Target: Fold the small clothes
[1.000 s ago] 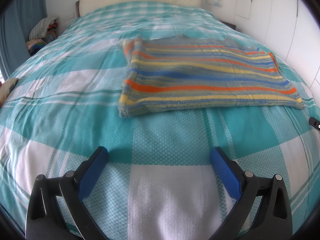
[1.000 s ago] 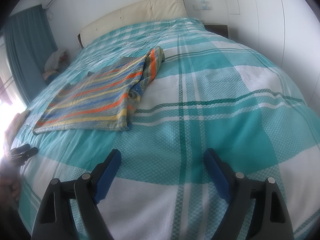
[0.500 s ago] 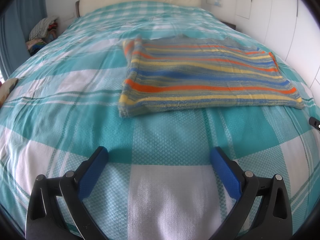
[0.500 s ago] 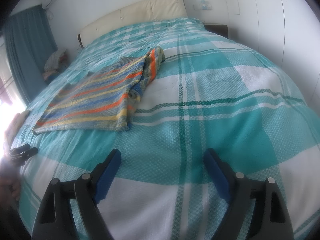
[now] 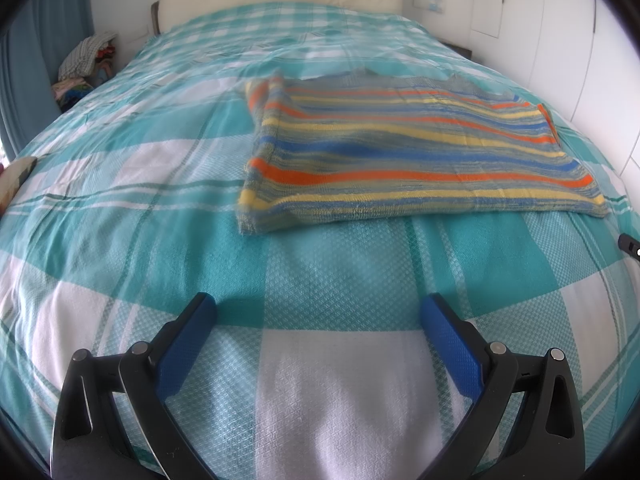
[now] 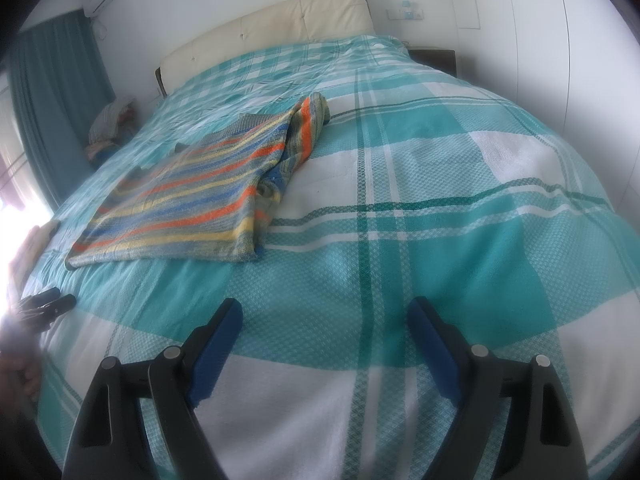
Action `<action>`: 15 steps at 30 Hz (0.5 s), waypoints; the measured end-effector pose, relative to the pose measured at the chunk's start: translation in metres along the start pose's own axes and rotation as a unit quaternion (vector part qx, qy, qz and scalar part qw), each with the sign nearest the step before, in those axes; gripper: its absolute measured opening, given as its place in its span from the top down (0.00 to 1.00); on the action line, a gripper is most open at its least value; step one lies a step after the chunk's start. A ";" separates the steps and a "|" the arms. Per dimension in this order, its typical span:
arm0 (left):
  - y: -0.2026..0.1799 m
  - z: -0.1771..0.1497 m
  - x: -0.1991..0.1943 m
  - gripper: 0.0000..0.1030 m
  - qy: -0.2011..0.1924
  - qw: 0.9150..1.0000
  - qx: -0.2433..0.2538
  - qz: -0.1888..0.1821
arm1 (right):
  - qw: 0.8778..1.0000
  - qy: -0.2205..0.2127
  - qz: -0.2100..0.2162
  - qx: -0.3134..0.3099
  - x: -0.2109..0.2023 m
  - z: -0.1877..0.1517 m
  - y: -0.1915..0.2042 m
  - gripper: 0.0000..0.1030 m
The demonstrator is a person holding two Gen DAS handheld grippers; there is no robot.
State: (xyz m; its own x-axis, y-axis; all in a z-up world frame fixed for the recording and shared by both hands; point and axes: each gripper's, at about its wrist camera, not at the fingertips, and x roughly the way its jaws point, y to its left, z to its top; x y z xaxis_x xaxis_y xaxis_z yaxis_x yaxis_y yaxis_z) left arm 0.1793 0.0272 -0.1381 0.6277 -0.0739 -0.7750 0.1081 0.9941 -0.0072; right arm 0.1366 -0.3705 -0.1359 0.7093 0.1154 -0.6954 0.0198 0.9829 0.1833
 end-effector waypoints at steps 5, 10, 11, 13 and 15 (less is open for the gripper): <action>-0.009 -0.002 -0.020 0.01 -0.030 0.999 0.020 0.002 | 1.000 0.000 0.000 0.000 0.000 0.000 0.000 0.18; -0.037 -0.009 -0.036 0.01 -0.047 0.995 0.081 -0.014 | 1.000 0.000 0.001 0.000 0.000 0.000 0.001 0.18; -0.042 -0.011 -0.036 0.01 -0.044 0.995 0.092 -0.020 | 1.000 0.000 0.001 0.001 -0.001 0.000 0.001 0.18; -0.050 -0.010 -0.040 0.01 -0.039 0.992 0.112 -0.031 | 1.000 -0.001 0.002 0.004 -0.003 0.001 0.001 0.18; -0.058 -0.005 -0.044 0.01 -0.039 0.991 0.122 -0.048 | 1.000 0.004 0.013 0.011 -0.008 0.006 0.001 0.18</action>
State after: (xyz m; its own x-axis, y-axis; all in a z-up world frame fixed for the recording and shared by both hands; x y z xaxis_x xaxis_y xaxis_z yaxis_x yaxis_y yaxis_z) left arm 0.1411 -0.0268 -0.1069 0.6626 -0.1817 -0.7266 0.3472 0.9341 0.0830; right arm 0.1353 -0.3716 -0.1257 0.7043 0.1417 -0.6956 0.0179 0.9760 0.2169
